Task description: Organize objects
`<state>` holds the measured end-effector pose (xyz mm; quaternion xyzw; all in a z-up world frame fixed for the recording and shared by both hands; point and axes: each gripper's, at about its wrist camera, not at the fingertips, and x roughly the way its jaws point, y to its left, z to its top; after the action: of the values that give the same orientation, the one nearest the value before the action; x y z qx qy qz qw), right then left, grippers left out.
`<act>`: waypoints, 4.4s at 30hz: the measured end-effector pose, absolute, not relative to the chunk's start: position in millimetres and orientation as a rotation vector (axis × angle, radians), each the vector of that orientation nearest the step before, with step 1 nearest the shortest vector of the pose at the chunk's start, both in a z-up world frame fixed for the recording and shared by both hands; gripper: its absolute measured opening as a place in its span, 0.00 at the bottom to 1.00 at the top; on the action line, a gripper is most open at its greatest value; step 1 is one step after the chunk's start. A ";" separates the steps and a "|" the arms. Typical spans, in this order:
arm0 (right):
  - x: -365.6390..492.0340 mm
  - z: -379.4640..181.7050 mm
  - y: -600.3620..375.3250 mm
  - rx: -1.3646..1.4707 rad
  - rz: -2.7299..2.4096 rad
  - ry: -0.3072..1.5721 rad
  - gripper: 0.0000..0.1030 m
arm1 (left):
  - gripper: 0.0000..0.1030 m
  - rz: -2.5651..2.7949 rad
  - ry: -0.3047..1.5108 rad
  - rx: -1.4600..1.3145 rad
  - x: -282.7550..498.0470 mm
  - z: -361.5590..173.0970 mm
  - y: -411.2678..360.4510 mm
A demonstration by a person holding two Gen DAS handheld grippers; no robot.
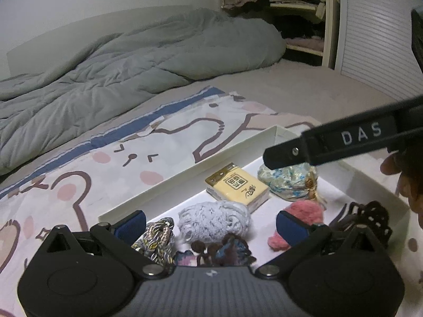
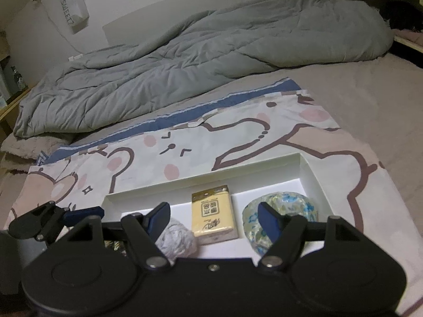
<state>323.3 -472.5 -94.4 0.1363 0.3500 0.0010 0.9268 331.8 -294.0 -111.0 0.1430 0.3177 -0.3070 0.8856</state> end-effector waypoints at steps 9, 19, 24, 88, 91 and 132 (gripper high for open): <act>279.3 -62.7 -453.9 0.224 -0.003 0.673 0.74 | 1.00 -0.594 0.623 0.238 291.8 -74.2 -266.1; 216.5 -32.8 -437.6 0.158 -0.010 0.618 0.83 | 1.00 -0.528 0.608 0.136 238.0 -43.6 -229.8; 185.0 -23.7 -432.4 0.133 -0.018 0.594 0.87 | 1.00 -0.483 0.591 0.143 212.4 -32.5 -216.8; 33.4 -38.1 -384.9 0.045 -0.125 0.579 1.00 | 1.00 -0.412 0.652 0.101 104.2 -41.8 -145.8; 33.2 -37.3 -384.8 0.048 -0.128 0.577 1.00 | 1.00 -0.415 0.653 0.101 103.9 -42.3 -146.4; 30.9 -34.9 -384.9 0.069 -0.116 0.574 1.00 | 1.00 -0.414 0.657 0.093 105.1 -42.3 -146.8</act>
<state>30.9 -384.9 -34.9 0.0338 0.2830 -0.0569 0.9568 105.1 -146.8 -42.3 0.0454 0.3201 -0.2018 0.9245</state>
